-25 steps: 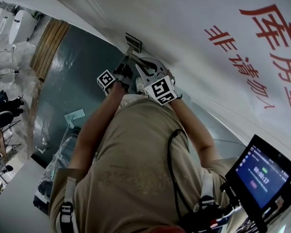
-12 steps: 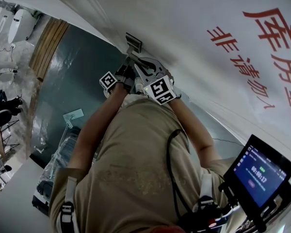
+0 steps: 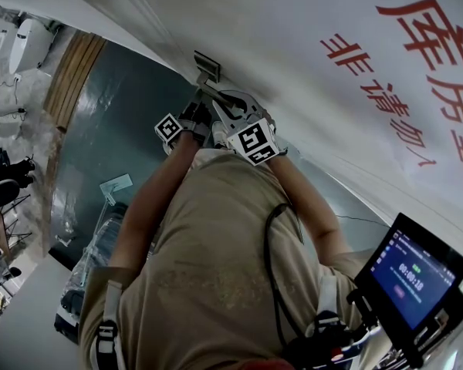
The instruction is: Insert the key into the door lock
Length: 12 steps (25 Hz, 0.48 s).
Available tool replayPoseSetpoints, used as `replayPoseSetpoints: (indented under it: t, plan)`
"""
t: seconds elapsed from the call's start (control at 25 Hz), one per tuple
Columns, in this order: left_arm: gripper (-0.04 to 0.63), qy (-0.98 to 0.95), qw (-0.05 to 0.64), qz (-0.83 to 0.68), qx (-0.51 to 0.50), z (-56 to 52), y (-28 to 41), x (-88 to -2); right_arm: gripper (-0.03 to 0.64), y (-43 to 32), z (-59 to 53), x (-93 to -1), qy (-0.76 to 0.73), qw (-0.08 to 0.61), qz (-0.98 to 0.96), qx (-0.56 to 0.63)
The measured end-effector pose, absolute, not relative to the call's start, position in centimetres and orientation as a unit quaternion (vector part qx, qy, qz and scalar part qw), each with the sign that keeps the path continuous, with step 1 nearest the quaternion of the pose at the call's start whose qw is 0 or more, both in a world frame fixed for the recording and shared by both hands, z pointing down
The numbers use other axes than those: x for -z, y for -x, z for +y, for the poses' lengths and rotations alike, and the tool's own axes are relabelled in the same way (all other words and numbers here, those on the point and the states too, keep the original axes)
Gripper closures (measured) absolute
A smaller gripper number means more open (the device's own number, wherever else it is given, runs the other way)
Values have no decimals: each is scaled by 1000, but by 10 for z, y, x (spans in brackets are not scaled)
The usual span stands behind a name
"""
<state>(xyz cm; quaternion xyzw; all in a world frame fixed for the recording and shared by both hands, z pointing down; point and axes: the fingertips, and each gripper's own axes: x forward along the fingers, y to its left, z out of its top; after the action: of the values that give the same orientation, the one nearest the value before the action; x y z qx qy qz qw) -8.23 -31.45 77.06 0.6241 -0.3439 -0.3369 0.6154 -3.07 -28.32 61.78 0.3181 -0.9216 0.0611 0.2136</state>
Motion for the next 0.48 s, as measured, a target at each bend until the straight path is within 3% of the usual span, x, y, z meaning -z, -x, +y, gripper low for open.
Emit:
replayPoseSetpoints:
  t: [0.48]
  plan:
    - [561, -626, 617, -331, 343, -321, 80, -773, 555, 33, -283, -619, -313, 217, -922, -63]
